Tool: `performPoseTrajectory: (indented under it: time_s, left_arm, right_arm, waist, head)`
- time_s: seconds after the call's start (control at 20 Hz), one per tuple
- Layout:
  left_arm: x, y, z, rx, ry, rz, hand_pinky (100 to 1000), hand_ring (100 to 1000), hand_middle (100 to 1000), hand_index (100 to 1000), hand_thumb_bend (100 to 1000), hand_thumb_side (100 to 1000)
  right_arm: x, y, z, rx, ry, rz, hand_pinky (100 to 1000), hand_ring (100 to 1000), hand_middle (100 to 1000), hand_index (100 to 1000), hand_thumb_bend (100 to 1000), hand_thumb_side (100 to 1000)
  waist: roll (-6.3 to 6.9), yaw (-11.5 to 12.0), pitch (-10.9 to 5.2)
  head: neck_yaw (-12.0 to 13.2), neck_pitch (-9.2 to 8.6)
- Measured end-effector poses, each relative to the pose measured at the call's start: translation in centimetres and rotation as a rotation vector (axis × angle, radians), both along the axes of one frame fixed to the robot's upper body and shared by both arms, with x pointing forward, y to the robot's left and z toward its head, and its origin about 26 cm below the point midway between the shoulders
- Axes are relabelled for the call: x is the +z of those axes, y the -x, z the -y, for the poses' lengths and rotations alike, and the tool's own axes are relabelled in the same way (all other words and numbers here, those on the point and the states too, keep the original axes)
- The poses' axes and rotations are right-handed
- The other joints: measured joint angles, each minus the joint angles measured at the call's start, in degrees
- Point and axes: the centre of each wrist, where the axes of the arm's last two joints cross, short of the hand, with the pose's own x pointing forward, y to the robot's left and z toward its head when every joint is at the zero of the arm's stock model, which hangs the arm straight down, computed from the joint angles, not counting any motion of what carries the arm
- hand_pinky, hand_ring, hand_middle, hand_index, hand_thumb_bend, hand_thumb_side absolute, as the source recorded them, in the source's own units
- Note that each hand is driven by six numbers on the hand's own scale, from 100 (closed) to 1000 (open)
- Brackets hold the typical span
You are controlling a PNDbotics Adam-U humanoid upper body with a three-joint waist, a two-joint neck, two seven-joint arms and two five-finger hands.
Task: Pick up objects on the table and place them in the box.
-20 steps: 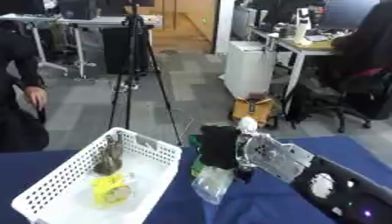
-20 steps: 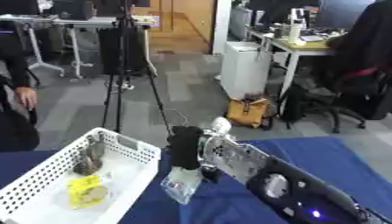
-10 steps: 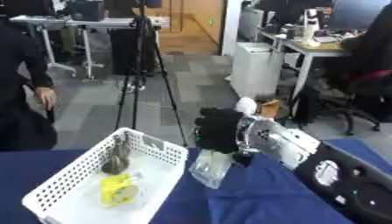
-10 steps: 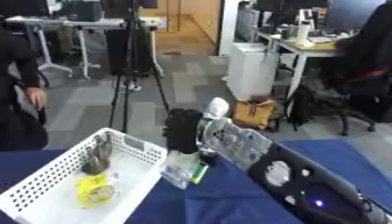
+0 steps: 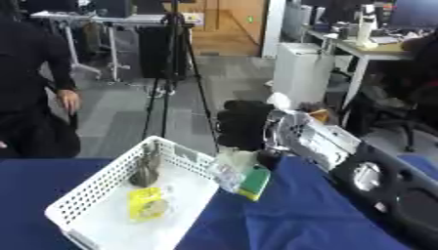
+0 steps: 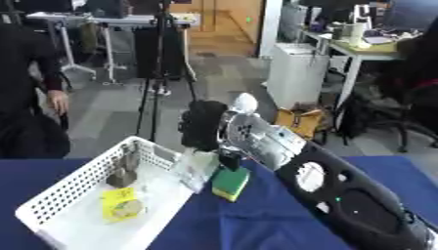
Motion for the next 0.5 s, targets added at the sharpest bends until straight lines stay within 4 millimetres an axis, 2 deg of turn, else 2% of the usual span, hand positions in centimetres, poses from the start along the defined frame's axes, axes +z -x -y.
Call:
performPoseTrajectory:
  time_s: [0.5]
  left_arm:
    - [0.3,-0.1,0.4,-0.017,0.000,0.008,753,765,835,786,100,996]
  right_arm:
    - [1.3,-0.5,-0.6,-0.037,-0.035,0.028,869,858,496,484,100,244]
  waist:
    - [-0.18,2.33,0.54]
  head:
    - [-4.86,-2.41]
